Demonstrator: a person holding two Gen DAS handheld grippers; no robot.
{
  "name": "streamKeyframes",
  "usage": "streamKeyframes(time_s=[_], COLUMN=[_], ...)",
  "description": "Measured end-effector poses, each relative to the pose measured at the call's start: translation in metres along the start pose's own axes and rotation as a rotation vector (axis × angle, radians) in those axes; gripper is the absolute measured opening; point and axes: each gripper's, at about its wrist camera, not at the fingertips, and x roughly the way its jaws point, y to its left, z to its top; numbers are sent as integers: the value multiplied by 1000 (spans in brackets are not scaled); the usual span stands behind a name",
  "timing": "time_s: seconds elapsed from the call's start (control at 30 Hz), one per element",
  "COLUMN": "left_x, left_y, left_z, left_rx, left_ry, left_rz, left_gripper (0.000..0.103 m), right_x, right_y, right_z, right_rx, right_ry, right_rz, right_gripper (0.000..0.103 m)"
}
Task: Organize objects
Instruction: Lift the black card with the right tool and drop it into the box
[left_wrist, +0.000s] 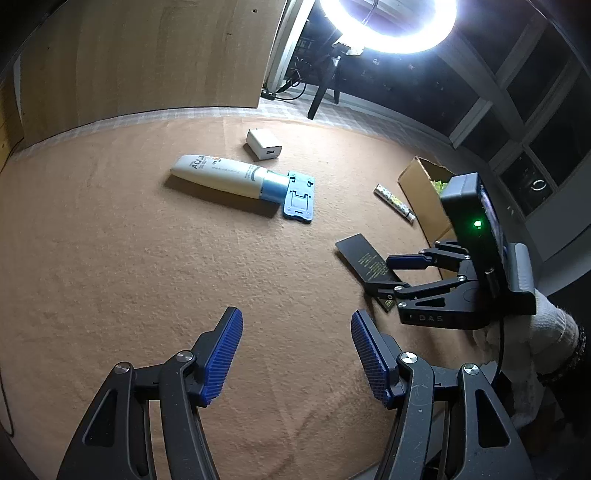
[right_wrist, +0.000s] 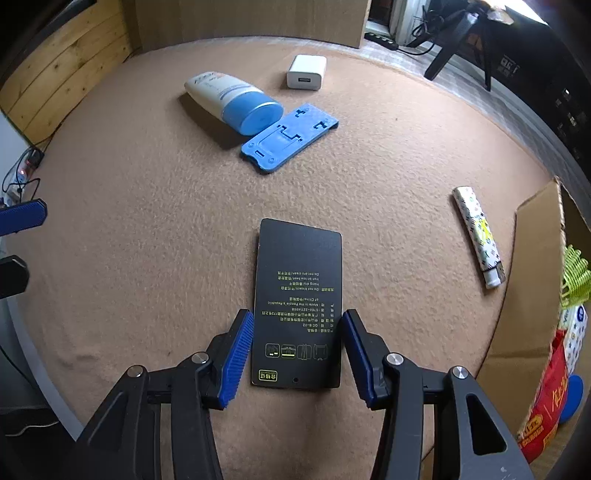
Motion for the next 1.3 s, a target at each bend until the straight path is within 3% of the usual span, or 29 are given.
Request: streamKeyframes(time_s=[0.47, 0.87, 1.3], left_x=[8, 14, 37], left_y=[-21, -52, -66], left_z=[9, 19, 27], left_rx=[57, 136, 158], left_ry=[6, 1, 27], left_rz=[10, 4, -27], left_gripper=[61, 61, 61], right_x=[-52, -106, -108], right_y=[-35, -90, -150], right_z=[-15, -34, -59], right_rx=[95, 236, 380], right_ry=[-126, -239, -232], right_rz=[-9, -66, -132], right_gripper=[46, 46, 46])
